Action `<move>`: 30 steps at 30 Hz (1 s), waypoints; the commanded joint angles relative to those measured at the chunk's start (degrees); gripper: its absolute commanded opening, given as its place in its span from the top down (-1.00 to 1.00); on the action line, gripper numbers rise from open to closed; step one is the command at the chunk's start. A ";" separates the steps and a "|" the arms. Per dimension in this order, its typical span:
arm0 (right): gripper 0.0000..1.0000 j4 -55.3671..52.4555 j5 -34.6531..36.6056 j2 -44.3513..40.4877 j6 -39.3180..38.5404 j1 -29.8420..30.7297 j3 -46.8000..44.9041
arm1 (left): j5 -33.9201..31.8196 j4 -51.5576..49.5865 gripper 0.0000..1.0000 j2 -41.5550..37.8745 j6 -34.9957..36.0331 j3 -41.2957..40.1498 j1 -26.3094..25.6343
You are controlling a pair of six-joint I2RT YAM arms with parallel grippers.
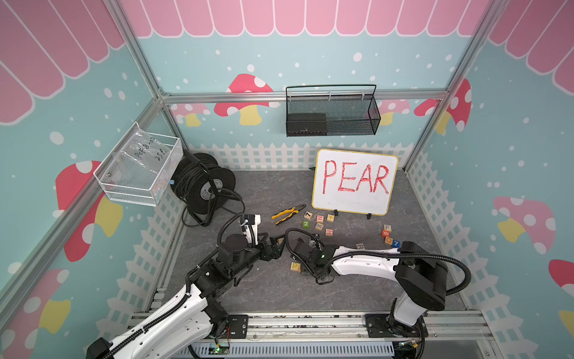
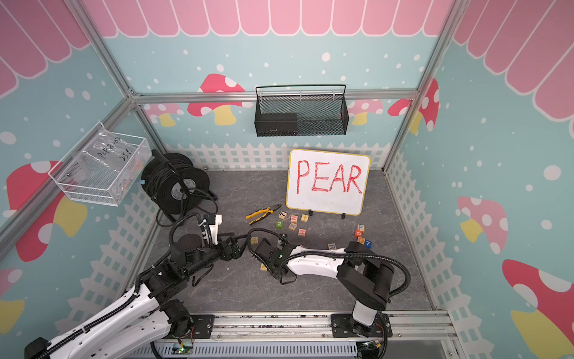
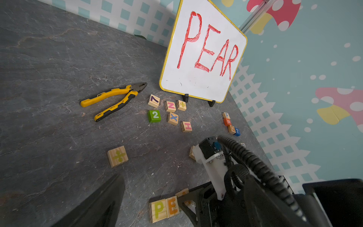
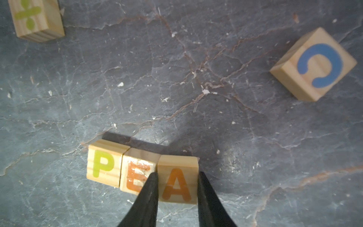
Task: Spell the uppercase word “pear” with letter blocks
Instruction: Adjust the letter block at the center of the board.
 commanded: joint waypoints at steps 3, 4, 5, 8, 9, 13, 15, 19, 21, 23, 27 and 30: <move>0.28 -0.75 0.70 0.56 1.60 0.65 0.29 | -0.27 0.31 -0.95 -0.87 -0.28 -0.49 0.09; 0.26 -0.84 0.74 0.41 1.68 0.62 0.20 | -0.15 0.41 -0.95 -0.76 -0.28 -0.44 0.09; 0.25 -0.83 0.79 0.22 1.76 0.57 0.12 | -0.17 0.44 -0.95 -0.67 -0.30 -0.47 0.09; 0.20 -0.84 0.85 -0.39 2.03 0.73 -0.43 | -0.14 0.45 -0.95 -0.58 -0.37 -0.48 0.09; 0.17 -0.82 0.95 -0.57 2.16 0.74 -0.58 | -0.18 0.46 -0.95 -0.60 -0.37 -0.48 0.09; 0.10 -0.83 1.50 -1.44 2.35 0.79 -1.03 | -0.14 0.41 -0.95 -0.52 -0.41 -0.48 0.09; 0.08 -1.24 2.14 -2.04 2.45 0.78 -1.06 | -0.14 0.45 -0.95 -0.45 -0.51 -0.48 0.09; 0.01 -3.76 5.54 -3.89 2.77 0.73 -1.18 | -0.22 0.37 -0.95 -0.41 -0.45 -0.32 0.09; -0.02 -5.25 7.60 -4.29 2.95 0.47 -1.31 | -0.25 0.46 -0.95 -0.26 -0.41 -0.32 0.09; -0.04 -5.85 8.37 -4.38 2.70 0.07 -1.24 | -0.31 0.44 -0.95 0.05 -0.32 -0.17 0.09; -0.07 -5.76 8.81 -3.58 1.70 -0.96 -0.97 | -0.57 0.30 -0.95 0.49 -0.28 0.10 0.08; -0.09 -5.40 9.07 -2.89 0.43 -1.76 -0.79 | -1.09 -0.14 -0.95 0.80 0.11 0.58 0.09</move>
